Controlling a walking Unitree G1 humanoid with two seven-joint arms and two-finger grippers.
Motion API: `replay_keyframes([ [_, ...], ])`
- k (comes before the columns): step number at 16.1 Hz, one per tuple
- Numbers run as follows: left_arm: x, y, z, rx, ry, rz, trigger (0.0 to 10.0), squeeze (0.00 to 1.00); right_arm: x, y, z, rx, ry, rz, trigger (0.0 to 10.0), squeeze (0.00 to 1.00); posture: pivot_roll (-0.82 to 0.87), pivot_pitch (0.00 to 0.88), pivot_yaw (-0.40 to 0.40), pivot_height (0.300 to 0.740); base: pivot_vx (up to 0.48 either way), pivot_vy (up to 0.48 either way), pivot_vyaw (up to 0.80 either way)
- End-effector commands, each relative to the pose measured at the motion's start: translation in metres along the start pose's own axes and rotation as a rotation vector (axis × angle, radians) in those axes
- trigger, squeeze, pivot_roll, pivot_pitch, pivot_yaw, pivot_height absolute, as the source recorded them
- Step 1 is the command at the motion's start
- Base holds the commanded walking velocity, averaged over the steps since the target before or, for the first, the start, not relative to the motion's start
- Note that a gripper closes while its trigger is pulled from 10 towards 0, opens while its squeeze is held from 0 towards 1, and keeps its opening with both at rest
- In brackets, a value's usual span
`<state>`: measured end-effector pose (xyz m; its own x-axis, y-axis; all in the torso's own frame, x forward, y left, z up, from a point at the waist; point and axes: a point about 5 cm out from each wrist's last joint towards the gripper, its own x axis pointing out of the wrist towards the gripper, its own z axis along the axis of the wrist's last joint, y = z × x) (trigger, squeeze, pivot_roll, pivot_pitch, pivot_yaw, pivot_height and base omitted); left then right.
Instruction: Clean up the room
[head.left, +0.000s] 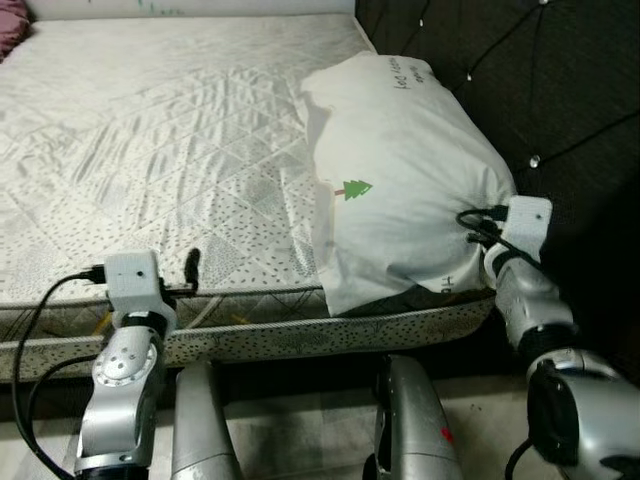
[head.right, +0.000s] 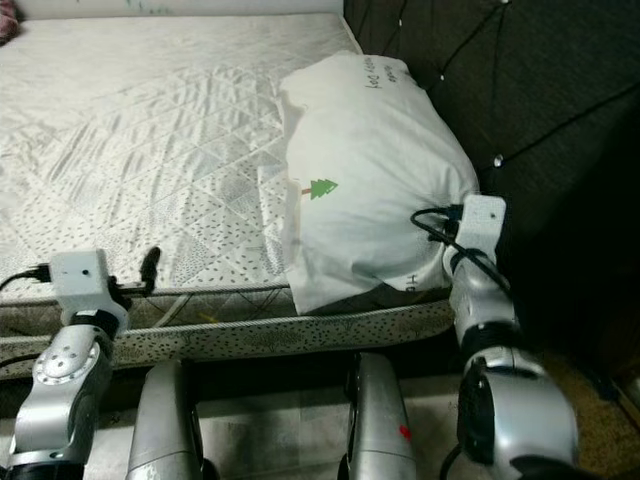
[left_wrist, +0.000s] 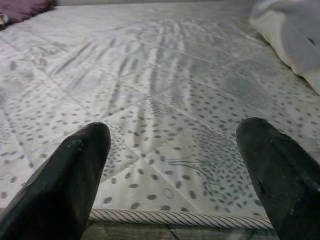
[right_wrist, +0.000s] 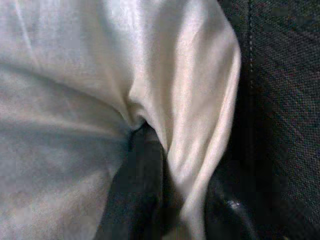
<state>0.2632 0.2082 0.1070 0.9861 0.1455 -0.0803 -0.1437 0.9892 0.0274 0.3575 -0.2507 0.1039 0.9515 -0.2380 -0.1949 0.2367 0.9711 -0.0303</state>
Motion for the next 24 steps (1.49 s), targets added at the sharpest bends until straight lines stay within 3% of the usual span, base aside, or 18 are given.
replay_keyframes([
  [1, 0.006, -0.001, 0.005, -0.002, -0.023, -0.004, 10.0, 0.00, -0.004, -0.001, -0.004, 0.071, -0.031, -0.040, 10.0, 1.00, 0.00, 0.001, -0.030, 0.488, 0.000, 0.000, 0.00],
  [4, 0.019, -0.004, 0.014, -0.002, -0.053, -0.014, 10.0, 0.00, -0.005, 0.002, 0.008, 0.096, -0.119, -0.064, 10.0, 1.00, -0.01, 0.000, -0.023, 0.488, 0.000, 0.000, 0.00],
  [6, 0.024, -0.004, 0.019, -0.009, -0.077, -0.005, 10.0, 0.00, -0.006, 0.004, 0.027, 0.049, -0.215, -0.055, 10.0, 1.00, -0.01, 0.000, -0.029, 0.488, 0.000, 0.000, 0.00],
  [9, 0.024, -0.005, 0.024, -0.035, -0.103, 0.021, 10.0, 0.00, -0.015, -0.002, 0.035, 0.013, -0.282, -0.118, 10.0, 1.00, -0.02, 0.000, -0.047, 0.488, 0.000, 0.000, 0.00],
  [11, 0.017, -0.006, 0.018, -0.045, -0.093, 0.025, 10.0, 0.00, -0.036, 0.002, 0.023, -0.034, -0.298, -0.094, 10.0, 1.00, -0.02, 0.000, -0.058, 0.488, 0.000, 0.000, 0.00],
  [14, 0.013, -0.003, 0.014, -0.043, -0.085, 0.040, 10.0, 0.00, -0.049, 0.003, 0.004, -0.043, -0.252, -0.087, 10.0, 1.00, -0.02, 0.000, -0.062, 0.488, 0.000, 0.000, 0.00],
  [16, 0.009, -0.003, 0.015, -0.051, -0.087, 0.039, 10.0, 0.00, -0.070, 0.009, -0.012, -0.098, -0.249, -0.036, 10.0, 1.00, -0.02, 0.000, -0.052, 0.488, 0.000, 0.000, 0.00],
  [19, 0.001, -0.007, 0.015, -0.053, -0.095, 0.016, 10.0, 0.00, -0.087, 0.023, -0.003, -0.089, -0.316, 0.051, 10.0, 1.00, -0.01, 0.000, -0.054, 0.488, 0.000, 0.000, 0.00],
  [21, -0.002, -0.014, 0.021, -0.046, -0.122, -0.020, 10.0, 0.00, -0.094, 0.062, 0.015, -0.017, -0.365, 0.197, 10.0, 1.00, 0.00, 0.000, -0.064, 0.488, 0.000, 0.000, 0.00],
  [24, -0.004, -0.013, 0.019, -0.047, -0.107, -0.021, 10.0, 0.00, -0.100, 0.094, 0.029, 0.034, -0.397, 0.359, 10.0, 1.00, 0.00, 0.000, -0.048, 0.488, 0.000, 0.000, 0.00],
])
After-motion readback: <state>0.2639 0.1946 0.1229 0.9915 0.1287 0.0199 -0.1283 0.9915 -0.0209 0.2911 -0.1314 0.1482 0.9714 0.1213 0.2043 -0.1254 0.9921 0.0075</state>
